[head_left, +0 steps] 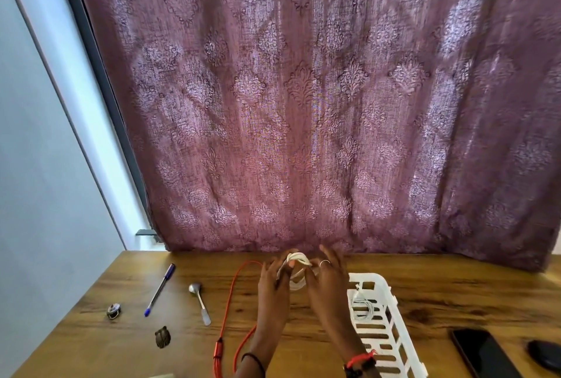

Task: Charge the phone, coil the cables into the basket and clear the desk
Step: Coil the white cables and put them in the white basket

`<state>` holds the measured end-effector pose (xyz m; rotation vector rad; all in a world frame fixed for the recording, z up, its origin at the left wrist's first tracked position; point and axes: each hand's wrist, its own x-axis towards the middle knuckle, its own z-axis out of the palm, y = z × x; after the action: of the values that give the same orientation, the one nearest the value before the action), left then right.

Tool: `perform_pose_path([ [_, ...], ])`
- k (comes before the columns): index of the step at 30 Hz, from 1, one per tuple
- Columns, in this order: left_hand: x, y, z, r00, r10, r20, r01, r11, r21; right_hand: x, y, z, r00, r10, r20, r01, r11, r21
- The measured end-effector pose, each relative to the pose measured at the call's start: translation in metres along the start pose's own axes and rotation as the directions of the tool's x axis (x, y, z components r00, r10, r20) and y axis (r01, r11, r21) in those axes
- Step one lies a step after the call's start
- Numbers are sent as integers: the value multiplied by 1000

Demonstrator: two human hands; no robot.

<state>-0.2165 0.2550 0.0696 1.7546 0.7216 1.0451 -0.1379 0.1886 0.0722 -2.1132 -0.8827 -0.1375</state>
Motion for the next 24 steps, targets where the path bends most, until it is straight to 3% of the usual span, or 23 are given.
perform_pose_path([
  [7, 2, -8, -3, 1000, 1, -11, 1, 974, 226, 0, -10, -5, 968, 162, 194, -220, 919, 328],
  [11, 0, -9, -8, 1000, 5, -19, -2, 988, 151, -2, -15, -9, 949, 174, 264, -280, 850, 446],
  [15, -5, -13, -9, 996, -73, 52, 64, 987, 147, 0, -10, -11, 953, 161, 258, -261, 869, 420],
  [19, -1, -16, -10, 979, -123, 162, 92, 978, 186, 2, -3, -15, 972, 143, 189, -193, 939, 285],
  [24, 5, -11, -16, 890, -268, 369, 337, 932, -136, 4, 9, -18, 969, 161, 190, -196, 963, 183],
])
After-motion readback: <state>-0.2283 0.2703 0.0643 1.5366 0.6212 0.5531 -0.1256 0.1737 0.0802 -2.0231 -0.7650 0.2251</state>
